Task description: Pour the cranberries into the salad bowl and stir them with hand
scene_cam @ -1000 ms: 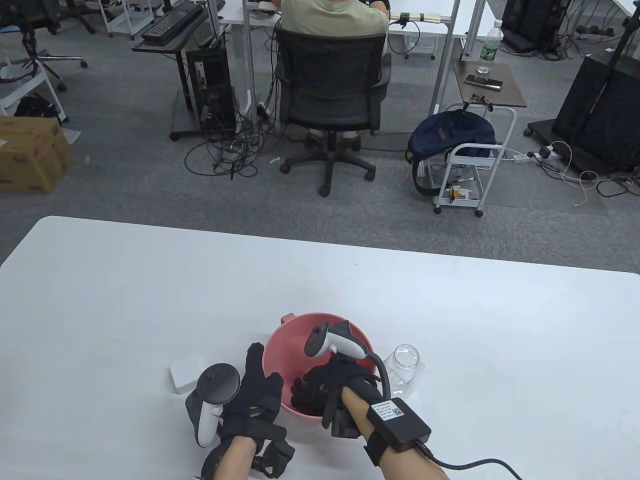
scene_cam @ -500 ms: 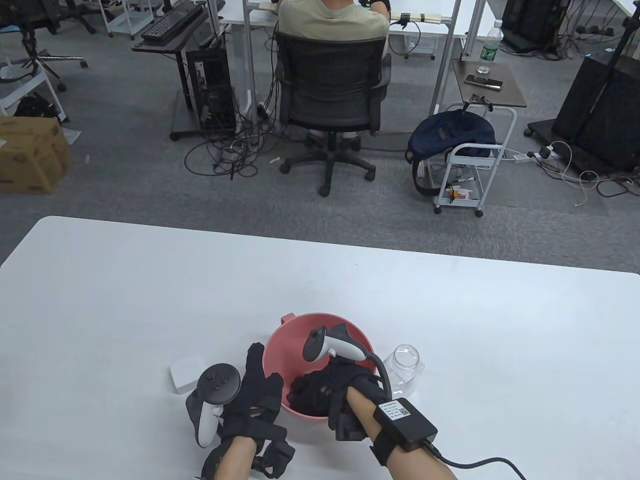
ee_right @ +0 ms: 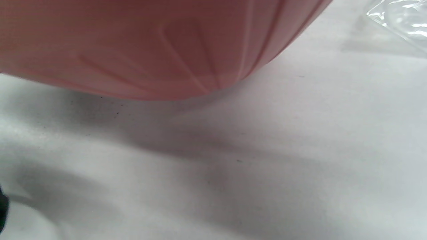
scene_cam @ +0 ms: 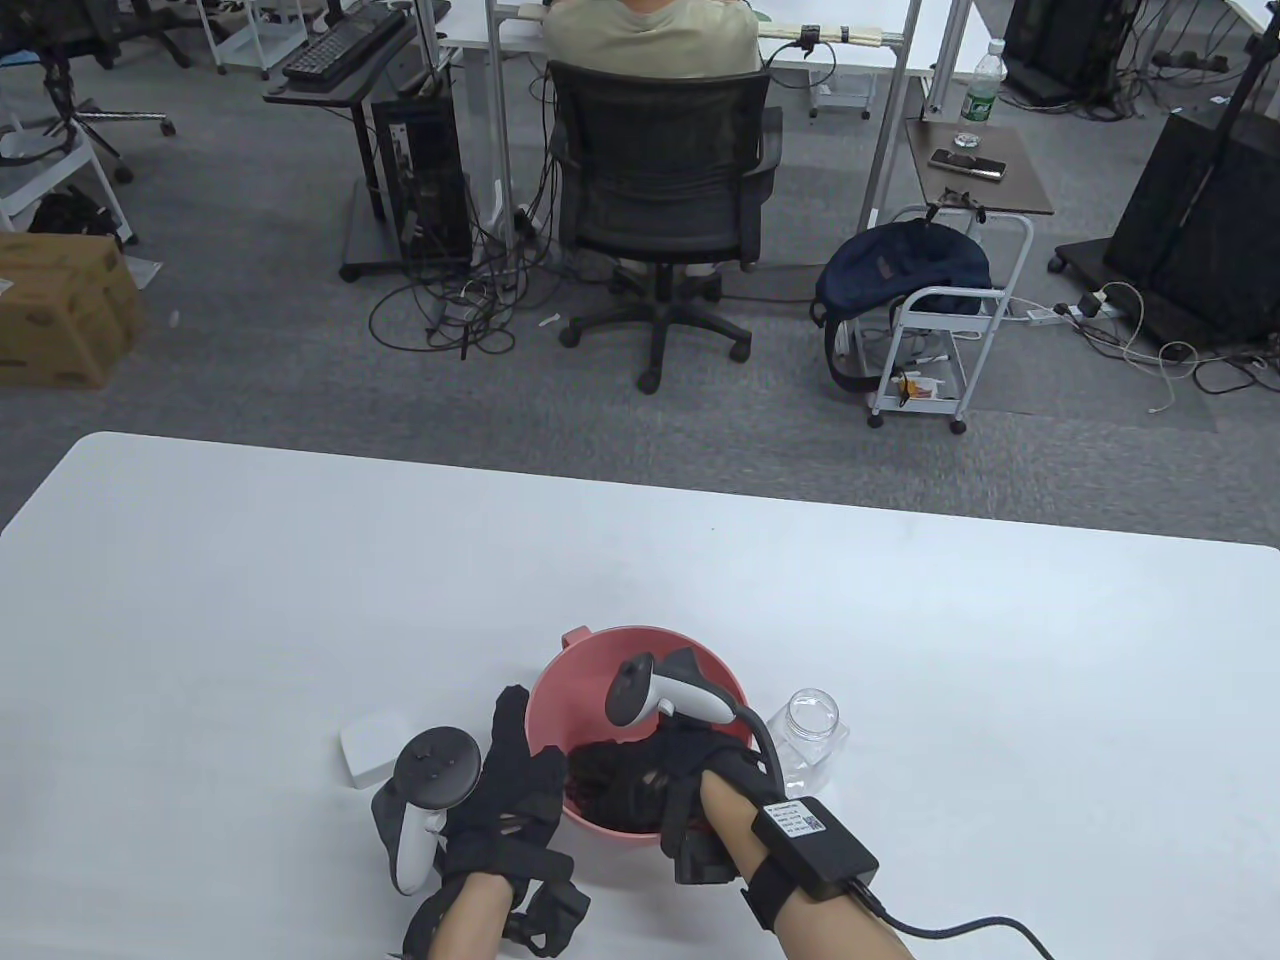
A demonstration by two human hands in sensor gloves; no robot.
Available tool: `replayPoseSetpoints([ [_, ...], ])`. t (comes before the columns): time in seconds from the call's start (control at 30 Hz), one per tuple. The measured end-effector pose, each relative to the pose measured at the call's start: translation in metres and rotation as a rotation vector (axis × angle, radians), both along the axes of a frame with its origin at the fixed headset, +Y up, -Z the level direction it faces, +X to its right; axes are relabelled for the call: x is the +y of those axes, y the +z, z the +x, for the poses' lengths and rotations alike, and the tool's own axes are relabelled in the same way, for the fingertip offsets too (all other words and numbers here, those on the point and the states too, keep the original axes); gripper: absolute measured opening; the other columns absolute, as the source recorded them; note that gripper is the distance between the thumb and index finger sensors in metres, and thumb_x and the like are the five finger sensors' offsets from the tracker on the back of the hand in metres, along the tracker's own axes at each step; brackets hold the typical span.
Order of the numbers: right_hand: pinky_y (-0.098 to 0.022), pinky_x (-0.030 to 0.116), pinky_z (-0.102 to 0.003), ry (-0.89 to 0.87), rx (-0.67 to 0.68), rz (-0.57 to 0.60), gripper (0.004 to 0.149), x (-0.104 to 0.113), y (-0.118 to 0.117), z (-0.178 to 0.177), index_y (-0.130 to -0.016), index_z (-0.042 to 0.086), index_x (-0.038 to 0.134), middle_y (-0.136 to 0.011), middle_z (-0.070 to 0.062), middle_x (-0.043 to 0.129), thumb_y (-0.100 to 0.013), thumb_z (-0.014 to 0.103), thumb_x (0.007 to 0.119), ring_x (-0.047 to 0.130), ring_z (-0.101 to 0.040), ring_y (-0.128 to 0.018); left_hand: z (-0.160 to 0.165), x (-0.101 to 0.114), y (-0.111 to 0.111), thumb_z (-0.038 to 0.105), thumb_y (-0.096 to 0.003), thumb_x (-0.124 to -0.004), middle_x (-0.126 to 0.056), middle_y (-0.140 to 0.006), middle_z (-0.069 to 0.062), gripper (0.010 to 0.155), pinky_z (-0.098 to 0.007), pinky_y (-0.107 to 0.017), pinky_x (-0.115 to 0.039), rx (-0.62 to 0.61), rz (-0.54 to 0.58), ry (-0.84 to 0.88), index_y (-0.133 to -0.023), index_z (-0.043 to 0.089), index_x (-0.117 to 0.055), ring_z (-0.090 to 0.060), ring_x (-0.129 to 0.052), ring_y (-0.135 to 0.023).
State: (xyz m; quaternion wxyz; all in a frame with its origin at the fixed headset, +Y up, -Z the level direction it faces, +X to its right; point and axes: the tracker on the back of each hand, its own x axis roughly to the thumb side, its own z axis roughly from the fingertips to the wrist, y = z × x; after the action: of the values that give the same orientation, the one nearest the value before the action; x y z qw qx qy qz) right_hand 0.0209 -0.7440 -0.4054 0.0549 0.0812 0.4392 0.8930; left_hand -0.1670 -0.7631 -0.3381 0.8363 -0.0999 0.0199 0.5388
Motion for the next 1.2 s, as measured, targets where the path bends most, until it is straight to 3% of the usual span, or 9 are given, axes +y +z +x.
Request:
replayPoseSetpoints([
  [0.33,-0.093,0.054,-0.038,0.02,-0.003,-0.007,0.071,-0.0008,0.0008,0.0003,-0.096,0.08,0.031,-0.118,0.054,0.028,-0.039,0.076,0.072,0.029,0.011,-0.121,0.0002,-0.0001,-0.0001,0.039,-0.0597,-0.062,-0.038,-0.123,-0.01,0.076,-0.054,-0.078,-0.059,-0.002,0.0,0.002,-0.114,0.024,-0.01,-0.039,-0.058,-0.11],
  [0.63,-0.093,0.051,-0.04,0.033,-0.012,-0.013,0.073,0.0006,0.002,0.0003,-0.101,0.076,0.029,-0.124,0.036,0.016,-0.04,0.079,0.069,0.024,-0.002,-0.123,0.0001,-0.0002,-0.0003,0.039,-0.0598,-0.062,-0.038,-0.123,-0.01,0.076,-0.054,-0.078,-0.059,-0.003,-0.002,0.003,-0.114,0.024,-0.01,-0.039,-0.058,-0.11],
  [0.77,-0.092,0.052,-0.04,0.02,-0.024,-0.013,0.078,0.0007,0.0013,0.0007,-0.106,0.068,0.028,-0.126,0.028,0.015,-0.04,0.082,0.068,0.028,-0.004,-0.124,0.0002,0.0,-0.0002,0.038,-0.0598,-0.062,-0.038,-0.123,-0.01,0.076,-0.054,-0.078,-0.059,-0.003,-0.005,0.007,-0.114,0.024,-0.01,-0.039,-0.058,-0.11],
  [0.93,-0.091,0.054,-0.038,-0.007,-0.065,-0.022,0.084,0.0014,-0.0009,0.0032,-0.111,0.053,0.024,-0.128,0.023,0.016,-0.045,0.081,0.067,0.034,-0.016,-0.123,0.0,0.0,-0.0002,0.038,-0.0598,-0.062,-0.038,-0.123,-0.011,0.076,-0.054,-0.078,-0.059,-0.002,-0.007,0.009,-0.114,0.024,-0.01,-0.039,-0.058,-0.11],
  [1.2,-0.088,0.058,-0.04,-0.046,-0.098,-0.026,0.091,0.0029,-0.0042,0.0056,-0.115,0.032,0.022,-0.129,0.0,0.018,-0.051,0.078,0.067,0.044,-0.032,-0.117,-0.0003,0.0003,-0.0003,0.038,-0.0599,-0.062,-0.038,-0.123,-0.011,0.076,-0.054,-0.078,-0.059,-0.002,-0.011,0.012,-0.114,0.024,-0.01,-0.039,-0.058,-0.11],
])
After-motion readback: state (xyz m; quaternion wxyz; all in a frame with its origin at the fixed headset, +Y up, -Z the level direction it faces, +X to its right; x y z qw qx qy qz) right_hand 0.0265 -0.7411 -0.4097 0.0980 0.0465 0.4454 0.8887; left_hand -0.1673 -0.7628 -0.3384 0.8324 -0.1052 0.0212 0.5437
